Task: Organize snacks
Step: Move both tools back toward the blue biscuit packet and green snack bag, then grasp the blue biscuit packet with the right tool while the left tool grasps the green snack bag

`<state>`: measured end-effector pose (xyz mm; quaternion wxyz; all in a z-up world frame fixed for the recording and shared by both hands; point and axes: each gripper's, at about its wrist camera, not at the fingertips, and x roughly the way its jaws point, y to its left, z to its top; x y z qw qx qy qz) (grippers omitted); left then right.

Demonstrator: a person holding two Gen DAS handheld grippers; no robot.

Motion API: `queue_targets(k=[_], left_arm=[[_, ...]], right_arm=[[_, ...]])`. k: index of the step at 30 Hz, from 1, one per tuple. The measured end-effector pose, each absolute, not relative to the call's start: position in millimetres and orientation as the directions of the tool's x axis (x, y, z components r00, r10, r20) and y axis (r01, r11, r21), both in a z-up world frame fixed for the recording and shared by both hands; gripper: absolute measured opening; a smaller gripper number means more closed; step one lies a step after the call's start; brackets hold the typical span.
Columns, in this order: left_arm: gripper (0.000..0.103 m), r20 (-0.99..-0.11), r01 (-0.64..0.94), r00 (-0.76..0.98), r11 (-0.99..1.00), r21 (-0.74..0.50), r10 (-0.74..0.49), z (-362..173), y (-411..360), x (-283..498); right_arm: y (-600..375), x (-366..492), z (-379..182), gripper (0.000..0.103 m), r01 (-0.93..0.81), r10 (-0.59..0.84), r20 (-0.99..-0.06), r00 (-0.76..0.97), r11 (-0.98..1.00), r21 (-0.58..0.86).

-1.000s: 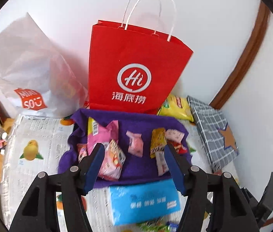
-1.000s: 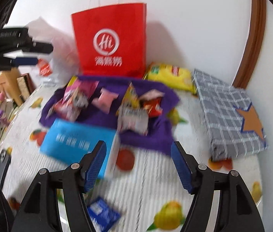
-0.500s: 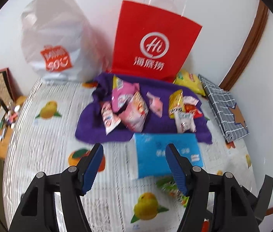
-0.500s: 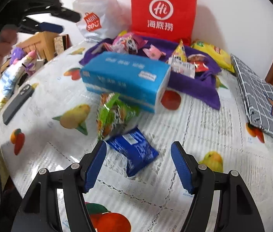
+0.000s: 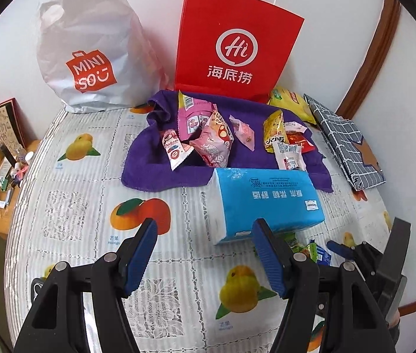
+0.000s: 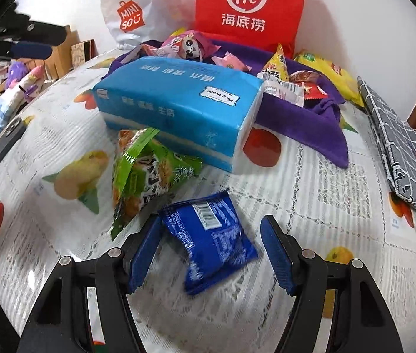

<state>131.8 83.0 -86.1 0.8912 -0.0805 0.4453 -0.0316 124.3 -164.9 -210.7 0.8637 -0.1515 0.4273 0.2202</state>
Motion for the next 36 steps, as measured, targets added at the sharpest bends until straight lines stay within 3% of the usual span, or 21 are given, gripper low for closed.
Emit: queue_targets(k=[1, 3, 4, 14, 20, 36], left_arm=[[0.065, -0.791, -0.014, 0.597, 0.985, -0.173, -0.131, -88, 83, 132], [0.065, -0.797, -0.008, 0.589, 0.985, -0.172, -0.134, -92, 81, 131], [0.065, -0.8, -0.004, 0.585, 0.986, -0.169, -0.135, -95, 80, 129], [0.065, -0.807, 0.118, 0.535, 0.968, -0.222, -0.251, -124, 37, 123], [0.072, -0.807, 0.22, 0.515, 0.954, -0.203, -0.29, -132, -12, 124], [0.073, -0.872, 0.206, 0.473, 0.978, -0.025, -0.122, -176, -61, 147]], right_arm=[[-166, 126, -212, 0.068, -0.507, 0.255, -0.809, 0.529, 0.86, -0.06], [-171, 129, -212, 0.047, -0.499, 0.288, -0.816, 0.501, 0.866, -0.001], [-174, 130, -210, 0.042, -0.483, 0.281, -0.815, 0.507, 0.876, 0.002], [-219, 124, -201, 0.042, -0.269, 0.137, -0.775, 0.617, 0.962, -0.044], [-260, 121, -198, 0.042, -0.133, 0.078, -0.768, 0.636, 0.991, -0.009], [-284, 113, -203, 0.042, -0.059, 0.084, -0.756, 0.649, 0.996, 0.06]])
